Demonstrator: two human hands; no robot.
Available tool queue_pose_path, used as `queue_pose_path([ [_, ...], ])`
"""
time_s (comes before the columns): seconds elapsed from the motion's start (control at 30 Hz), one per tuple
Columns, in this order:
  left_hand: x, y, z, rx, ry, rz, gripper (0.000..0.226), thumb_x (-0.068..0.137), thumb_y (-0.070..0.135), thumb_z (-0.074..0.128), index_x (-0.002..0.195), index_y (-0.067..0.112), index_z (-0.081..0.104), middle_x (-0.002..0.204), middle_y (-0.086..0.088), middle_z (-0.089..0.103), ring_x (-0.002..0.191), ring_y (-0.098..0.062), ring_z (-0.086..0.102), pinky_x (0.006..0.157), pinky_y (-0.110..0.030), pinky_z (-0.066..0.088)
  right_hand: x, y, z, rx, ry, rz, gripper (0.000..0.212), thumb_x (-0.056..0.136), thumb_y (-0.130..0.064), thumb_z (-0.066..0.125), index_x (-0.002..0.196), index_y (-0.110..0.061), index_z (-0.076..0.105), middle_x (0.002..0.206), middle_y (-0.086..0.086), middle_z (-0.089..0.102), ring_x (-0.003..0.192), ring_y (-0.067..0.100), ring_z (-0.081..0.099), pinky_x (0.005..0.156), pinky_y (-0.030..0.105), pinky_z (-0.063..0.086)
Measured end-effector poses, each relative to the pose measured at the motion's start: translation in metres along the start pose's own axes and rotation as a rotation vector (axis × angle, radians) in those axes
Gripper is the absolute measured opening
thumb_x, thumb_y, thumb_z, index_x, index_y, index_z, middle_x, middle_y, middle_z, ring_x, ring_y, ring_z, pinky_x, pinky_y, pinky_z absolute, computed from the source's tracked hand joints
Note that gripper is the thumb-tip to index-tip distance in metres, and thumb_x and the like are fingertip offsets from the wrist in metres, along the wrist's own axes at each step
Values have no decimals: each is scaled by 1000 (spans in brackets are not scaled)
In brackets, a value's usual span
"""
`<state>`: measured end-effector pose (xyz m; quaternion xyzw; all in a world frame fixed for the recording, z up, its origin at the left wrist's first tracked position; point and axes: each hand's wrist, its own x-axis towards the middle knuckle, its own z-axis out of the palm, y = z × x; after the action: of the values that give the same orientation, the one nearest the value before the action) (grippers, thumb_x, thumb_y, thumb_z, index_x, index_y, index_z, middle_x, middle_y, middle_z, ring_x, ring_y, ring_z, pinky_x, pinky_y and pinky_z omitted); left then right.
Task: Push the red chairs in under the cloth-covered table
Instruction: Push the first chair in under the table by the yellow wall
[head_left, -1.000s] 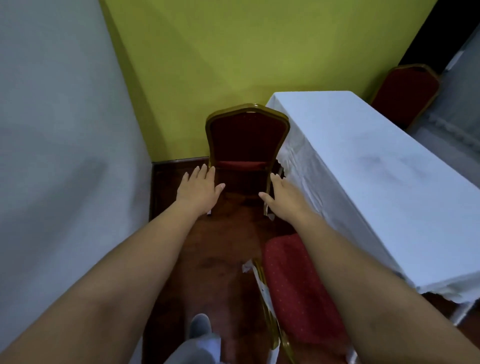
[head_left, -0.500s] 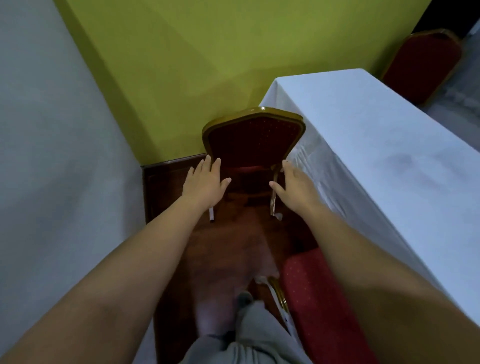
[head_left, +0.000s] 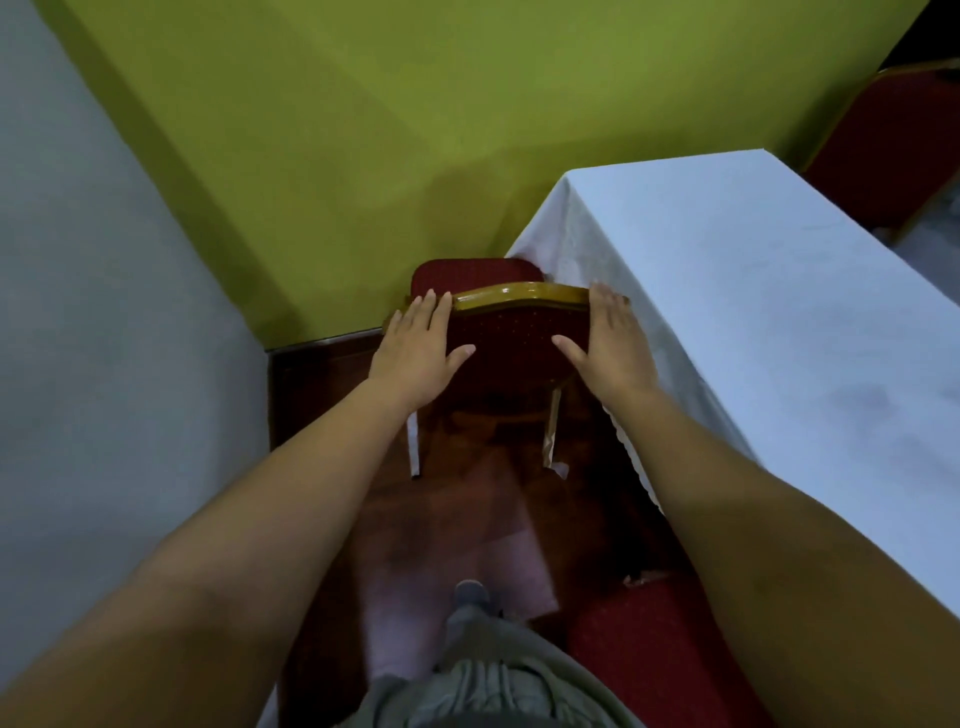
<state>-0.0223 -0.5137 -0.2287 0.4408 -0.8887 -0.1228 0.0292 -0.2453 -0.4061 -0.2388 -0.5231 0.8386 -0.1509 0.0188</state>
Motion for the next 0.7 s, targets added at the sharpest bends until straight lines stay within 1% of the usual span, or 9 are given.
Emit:
queue_pose_path([
  [0.1,24,4,5,-3,26,4,76,99,54,32,155,13,1,162,-10,3,150,-23,0,120,-38,4,27,13,4,-17,-41,-46,86,92,-57,46,153,-7,11,160,12,14,148,28,12,119,43,14],
  [0.23,46,6,9,-29,74,27,74,99,54,33,155,12,9,162,-8,11,149,-22,5,120,-37,4,54,24,8,-6,-46,-132,87,91,-62,44,154,-12,13,161,9,14,148,23,11,120,40,12],
  [0.3,55,4,9,-51,84,50,76,97,55,36,155,12,9,162,-7,9,150,-21,4,120,-35,3,64,27,9,15,-53,-193,87,89,-61,49,154,-14,16,161,6,16,148,20,11,120,38,11],
  [0.37,62,1,9,-63,81,72,81,95,56,40,155,12,9,162,-6,6,150,-19,2,120,-34,1,69,28,11,59,-56,-221,86,87,-59,53,153,-15,21,159,6,22,147,20,16,120,36,13],
  [0.43,65,-1,10,-51,91,99,82,93,56,43,154,10,11,162,-6,9,150,-19,4,120,-32,2,69,29,15,85,-30,-219,83,86,-57,56,151,-16,26,157,6,28,147,21,19,118,37,17],
  [0.53,65,-2,12,-39,135,126,82,92,54,47,153,8,18,161,-8,17,149,-20,12,119,-31,8,66,29,18,97,6,-207,80,85,-54,59,149,-15,31,156,5,30,146,20,20,118,40,23],
  [0.6,64,-2,13,-38,146,121,83,92,54,47,153,7,17,160,-9,17,149,-21,12,118,-31,10,65,28,18,98,20,-208,79,85,-53,61,148,-14,34,155,5,32,146,20,21,117,39,24],
  [0.7,61,-4,12,-52,135,112,85,92,54,47,154,6,13,161,-10,14,149,-21,9,118,-30,8,61,24,18,87,28,-192,77,85,-51,62,147,-14,36,154,4,34,146,20,21,116,42,27],
])
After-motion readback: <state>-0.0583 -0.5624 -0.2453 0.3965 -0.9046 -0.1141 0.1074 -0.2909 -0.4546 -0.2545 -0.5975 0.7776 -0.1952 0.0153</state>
